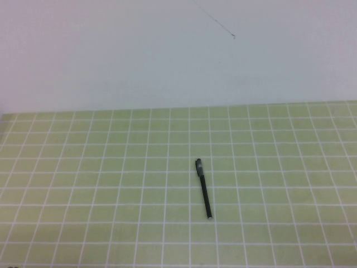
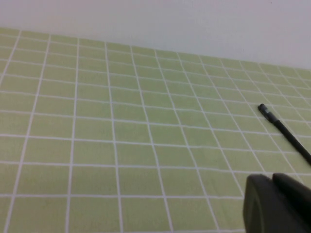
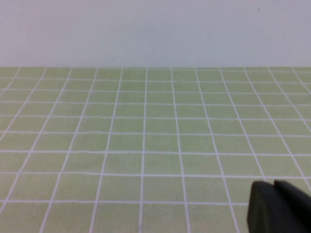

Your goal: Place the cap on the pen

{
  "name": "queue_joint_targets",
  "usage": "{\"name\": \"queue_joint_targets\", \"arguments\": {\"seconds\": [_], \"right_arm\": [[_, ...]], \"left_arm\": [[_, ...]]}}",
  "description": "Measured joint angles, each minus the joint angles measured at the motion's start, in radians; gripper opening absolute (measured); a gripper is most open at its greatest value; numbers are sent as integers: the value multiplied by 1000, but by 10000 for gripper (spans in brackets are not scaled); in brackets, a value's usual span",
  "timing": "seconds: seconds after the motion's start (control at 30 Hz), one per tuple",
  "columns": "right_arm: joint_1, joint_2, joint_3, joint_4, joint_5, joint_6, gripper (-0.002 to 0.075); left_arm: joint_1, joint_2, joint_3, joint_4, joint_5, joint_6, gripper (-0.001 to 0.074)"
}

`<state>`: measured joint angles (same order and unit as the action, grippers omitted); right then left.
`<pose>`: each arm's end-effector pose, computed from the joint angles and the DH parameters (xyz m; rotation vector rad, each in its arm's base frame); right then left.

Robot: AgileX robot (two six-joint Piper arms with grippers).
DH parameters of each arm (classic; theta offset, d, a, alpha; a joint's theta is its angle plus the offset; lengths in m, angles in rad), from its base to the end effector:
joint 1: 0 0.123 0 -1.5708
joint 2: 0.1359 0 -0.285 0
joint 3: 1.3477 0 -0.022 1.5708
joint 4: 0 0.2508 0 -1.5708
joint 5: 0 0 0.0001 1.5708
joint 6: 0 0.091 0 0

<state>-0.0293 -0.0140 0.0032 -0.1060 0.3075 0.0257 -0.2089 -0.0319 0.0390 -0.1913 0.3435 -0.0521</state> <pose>0.0534 -0.0045 0.1852 -0.0179 1.7797 -0.1040 0.0502 -0.0166 0.1714 0.0238 1.8434 -0.3686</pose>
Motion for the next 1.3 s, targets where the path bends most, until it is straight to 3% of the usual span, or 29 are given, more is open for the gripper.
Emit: {"name": "queue_joint_targets", "arguments": {"seconds": [0.3, 0.6, 0.93, 1.13, 1.3], "right_arm": [[0, 0, 0, 0, 0, 0, -1], [0, 0, 0, 0, -2, 0, -1], [0, 0, 0, 0, -2, 1, -1], [0, 0, 0, 0, -2, 1, -1], [0, 0, 0, -1, -2, 1, -1]], "left_arm": [[179, -1, -2, -11, 12, -17, 0], [240, -2, 2, -46, -24, 105, 0], [316, 2, 4, -52, -35, 112, 0], [317, 4, 4, -52, -36, 112, 0], [249, 2, 4, -52, -36, 112, 0]]}}
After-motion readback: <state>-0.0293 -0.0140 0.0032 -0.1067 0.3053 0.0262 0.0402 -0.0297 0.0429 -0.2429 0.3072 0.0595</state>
